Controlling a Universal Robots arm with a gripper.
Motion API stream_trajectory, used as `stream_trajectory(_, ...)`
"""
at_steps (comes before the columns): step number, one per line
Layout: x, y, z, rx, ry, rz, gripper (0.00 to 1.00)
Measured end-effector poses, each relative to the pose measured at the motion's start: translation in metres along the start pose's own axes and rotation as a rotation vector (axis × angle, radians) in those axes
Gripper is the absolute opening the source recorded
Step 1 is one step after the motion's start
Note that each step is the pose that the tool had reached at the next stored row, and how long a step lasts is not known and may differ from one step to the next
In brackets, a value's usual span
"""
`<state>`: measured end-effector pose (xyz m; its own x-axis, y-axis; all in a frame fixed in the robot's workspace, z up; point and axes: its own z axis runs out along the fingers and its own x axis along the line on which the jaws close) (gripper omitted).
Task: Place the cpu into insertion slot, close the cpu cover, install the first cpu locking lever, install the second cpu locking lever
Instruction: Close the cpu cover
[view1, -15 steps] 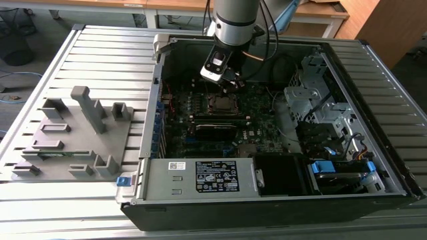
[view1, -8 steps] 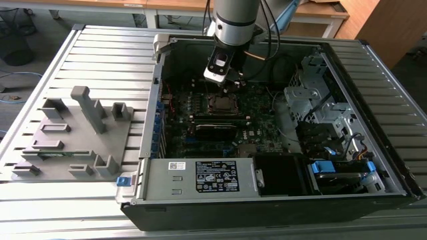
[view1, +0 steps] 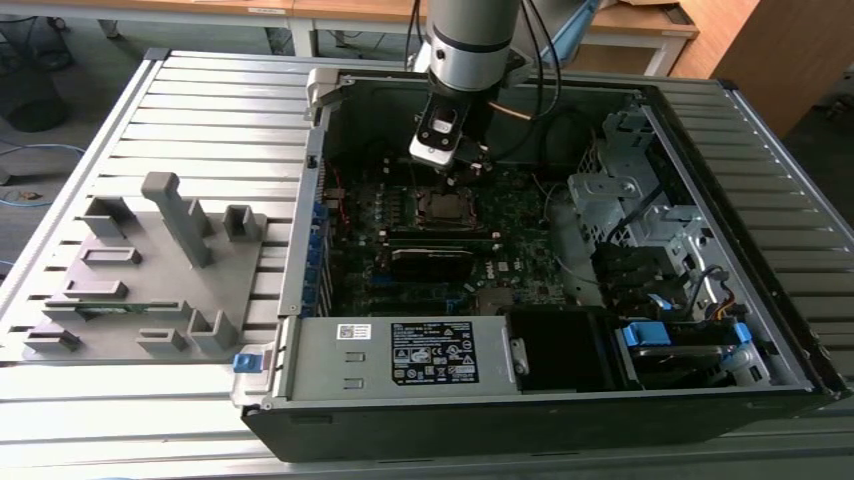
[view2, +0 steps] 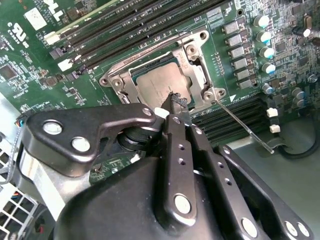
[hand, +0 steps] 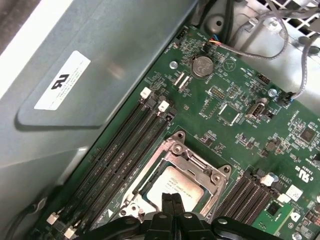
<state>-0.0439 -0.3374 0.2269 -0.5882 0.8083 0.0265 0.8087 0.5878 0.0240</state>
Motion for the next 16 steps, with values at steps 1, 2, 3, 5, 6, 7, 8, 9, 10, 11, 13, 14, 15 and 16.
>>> stream_trajectory(1,0.0,0.0,0.0,0.0002,0.0003,-0.011,0.11)
stream_trajectory(2,0.0,0.0,0.0,0.0004,0.0004,-0.019,0.11)
stream_trajectory(3,0.0,0.0,0.0,0.0005,0.0005,-0.021,0.11)
stream_trajectory(5,0.0,0.0,0.0,0.0005,0.0005,-0.021,0.11)
stream_trajectory(6,0.0,0.0,0.0,0.0004,0.0006,-0.021,0.11)
stream_trajectory(7,0.0,0.0,0.0,0.0005,0.0006,-0.022,0.11)
stream_trajectory(8,0.0,0.0,0.0,0.0005,0.0006,-0.024,0.11)
stream_trajectory(9,0.0,0.0,0.0,0.0008,0.0008,-0.032,0.11)
stream_trajectory(10,0.0,0.0,0.0,0.0012,0.0011,-0.045,0.11)
stream_trajectory(11,0.0,0.0,0.0001,0.0015,0.0015,-0.061,0.11)
stream_trajectory(13,0.0,0.0,0.0002,0.0025,0.0024,-0.097,0.11)
stream_trajectory(14,0.0,0.0,0.0002,0.003,0.0028,-0.115,0.11)
stream_trajectory(15,0.0,0.0,0.0003,0.0034,0.0033,-0.134,0.11)
stream_trajectory(16,0.0,0.0,0.0003,0.0039,0.0036,-0.152,0.11)
